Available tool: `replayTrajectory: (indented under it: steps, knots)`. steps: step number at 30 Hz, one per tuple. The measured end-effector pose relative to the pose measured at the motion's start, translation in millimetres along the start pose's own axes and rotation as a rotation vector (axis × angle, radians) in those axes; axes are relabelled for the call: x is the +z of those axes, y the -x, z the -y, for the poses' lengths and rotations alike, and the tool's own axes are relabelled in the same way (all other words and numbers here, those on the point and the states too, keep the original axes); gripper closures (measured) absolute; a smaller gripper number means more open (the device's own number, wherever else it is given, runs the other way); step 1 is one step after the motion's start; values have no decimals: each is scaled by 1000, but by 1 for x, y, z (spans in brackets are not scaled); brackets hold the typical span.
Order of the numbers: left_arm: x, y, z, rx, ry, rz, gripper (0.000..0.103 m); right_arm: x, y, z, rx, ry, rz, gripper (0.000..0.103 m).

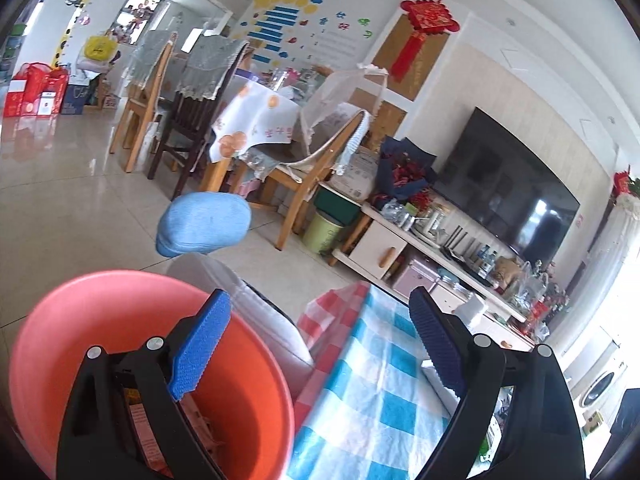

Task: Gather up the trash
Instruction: 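Move both tools back over the table toward the remaining bags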

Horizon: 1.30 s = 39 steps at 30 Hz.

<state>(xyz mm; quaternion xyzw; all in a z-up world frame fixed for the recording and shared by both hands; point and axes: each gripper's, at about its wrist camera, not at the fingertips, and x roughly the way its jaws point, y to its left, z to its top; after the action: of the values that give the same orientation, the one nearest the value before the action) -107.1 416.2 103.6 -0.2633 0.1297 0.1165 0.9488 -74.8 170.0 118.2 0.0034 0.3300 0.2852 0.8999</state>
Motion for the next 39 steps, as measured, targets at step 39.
replayTrajectory:
  steps: [39]
  knots:
    - [-166, 2, 183, -69, -669, -363, 7, -77, 126, 143, -447, 79, -22, 4]
